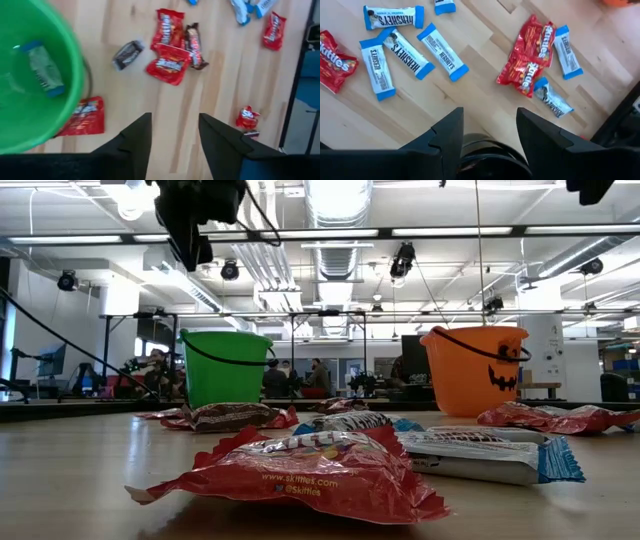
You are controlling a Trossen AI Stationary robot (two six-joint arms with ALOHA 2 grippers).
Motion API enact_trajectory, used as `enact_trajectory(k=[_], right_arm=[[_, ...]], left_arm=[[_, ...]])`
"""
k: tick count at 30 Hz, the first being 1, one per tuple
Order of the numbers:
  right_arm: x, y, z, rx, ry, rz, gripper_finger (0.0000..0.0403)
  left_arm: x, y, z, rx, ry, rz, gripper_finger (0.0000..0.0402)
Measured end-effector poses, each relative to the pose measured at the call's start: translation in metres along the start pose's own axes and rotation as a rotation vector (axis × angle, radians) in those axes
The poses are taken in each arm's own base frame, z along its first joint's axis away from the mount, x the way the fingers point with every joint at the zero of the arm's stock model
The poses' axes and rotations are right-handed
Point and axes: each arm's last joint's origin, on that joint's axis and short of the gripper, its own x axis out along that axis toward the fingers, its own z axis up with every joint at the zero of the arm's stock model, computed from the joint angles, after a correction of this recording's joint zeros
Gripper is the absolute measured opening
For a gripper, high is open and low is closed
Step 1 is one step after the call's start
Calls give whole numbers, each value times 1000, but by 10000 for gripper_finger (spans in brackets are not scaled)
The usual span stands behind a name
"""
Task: Sort candy
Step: Put the red candy into the orange bucket
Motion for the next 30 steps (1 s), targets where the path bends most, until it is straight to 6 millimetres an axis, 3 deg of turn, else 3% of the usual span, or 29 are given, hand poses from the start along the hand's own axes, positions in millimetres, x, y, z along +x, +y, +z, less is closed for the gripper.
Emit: enact_trajectory(k=[6,12,20,30], right_arm=[[0,-1,3,-6,-34,-5,174],[-1,-3,8,5,-63,-6,174],[1,-6,21,-3,-81,-17,174],[3,-8,31,-102,-90,-33,174]], left_arm=[[16,-19,5,-35,22,13,171],[53,-34,6,-65,34,15,174],[99,-39,-4,-160,72,7,174],[106,-41,-2,-344,-16,117,174]])
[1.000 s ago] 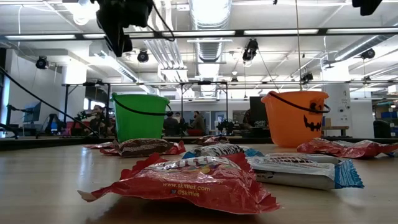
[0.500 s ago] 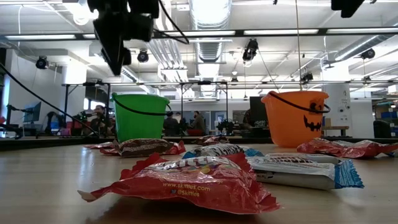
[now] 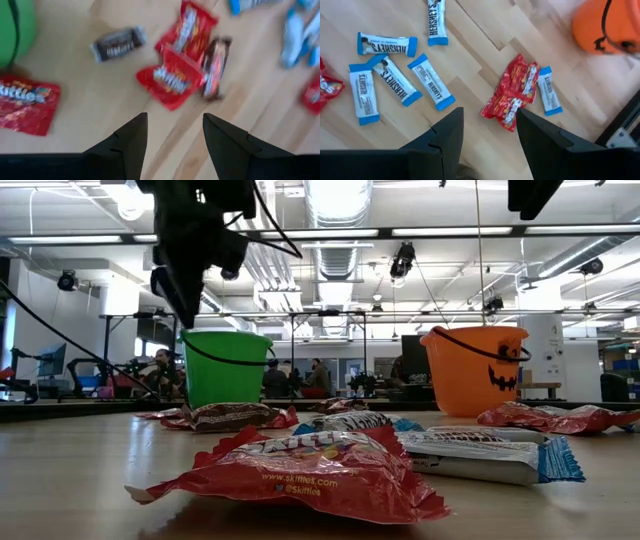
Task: Sort candy
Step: Put the red candy into the orange bucket
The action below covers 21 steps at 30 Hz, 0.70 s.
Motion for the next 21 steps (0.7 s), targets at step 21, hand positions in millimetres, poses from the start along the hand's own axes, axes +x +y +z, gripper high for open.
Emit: enact_trajectory(k=[21], right_arm=[[1,-1,4,-232,-2,-6,173]], left_arm=[[23,-42,-21,-420,-214,116,174]])
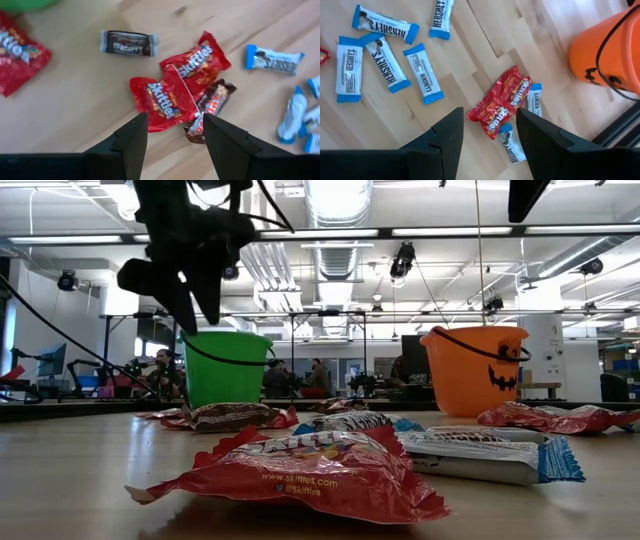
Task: Sort candy
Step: Put the red candy into the orange bucket
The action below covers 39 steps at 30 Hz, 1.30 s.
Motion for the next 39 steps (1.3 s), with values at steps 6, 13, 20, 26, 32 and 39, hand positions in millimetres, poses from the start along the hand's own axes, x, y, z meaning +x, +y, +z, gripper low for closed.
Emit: enact_trajectory(k=[6,13,20,26,32,39], right_arm=[[0,0,0,-34,-3,-2,173],[0,0,1,-51,-21,-13,173],[0,0,1,-61,-21,-14,173],[0,0,1,-61,-20,-14,173],[0,0,1,-61,-20,-14,173],[0,0,1,-58,-20,-14,173]], left_arm=[[15,-2,-8,-99,-52,-10,174],[46,-10,-14,-95,-1,10,174],[78,-20,-19,-71,63,78,174],[92,-23,-20,-58,76,134,174],[95,-20,-22,-44,89,171,174],[98,-18,-23,-38,93,181,172]])
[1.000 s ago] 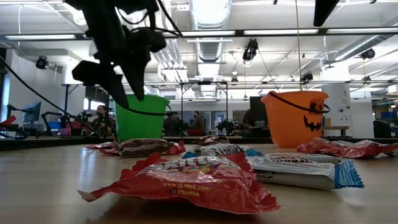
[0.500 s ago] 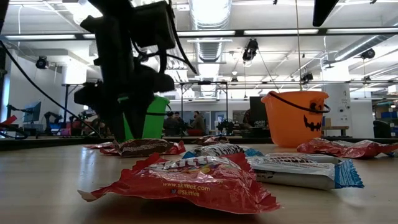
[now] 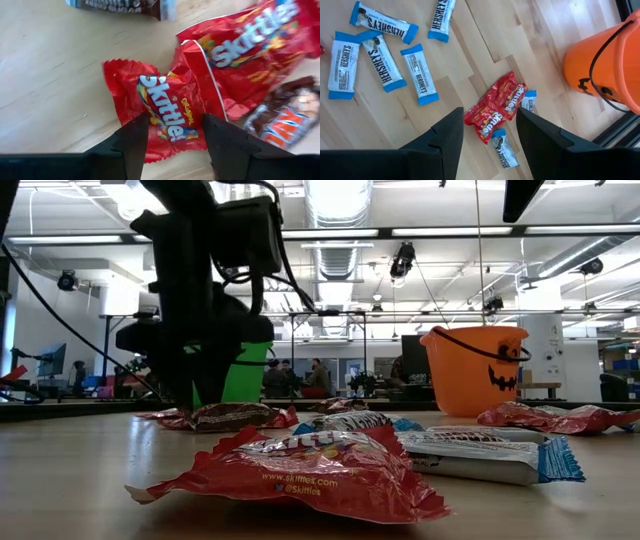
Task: Sort candy
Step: Put the red candy into the orange bucket
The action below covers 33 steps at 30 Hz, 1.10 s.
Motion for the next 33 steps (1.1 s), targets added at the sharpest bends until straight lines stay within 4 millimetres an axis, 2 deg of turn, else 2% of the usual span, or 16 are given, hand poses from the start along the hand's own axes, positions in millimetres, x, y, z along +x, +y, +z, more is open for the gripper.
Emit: enact_trajectory(k=[13,20,26,33], right_arm=[[0,0,0,2,7,5,173],[0,0,0,-11,9,7,173],[0,0,0,-16,9,7,173],[0,0,0,-17,8,6,173]], left_arm=[[14,-2,-2,-1,20,28,104],[14,-2,-2,20,32,21,13],[11,-4,-2,36,55,-9,3],[-8,-13,0,101,69,-67,0]])
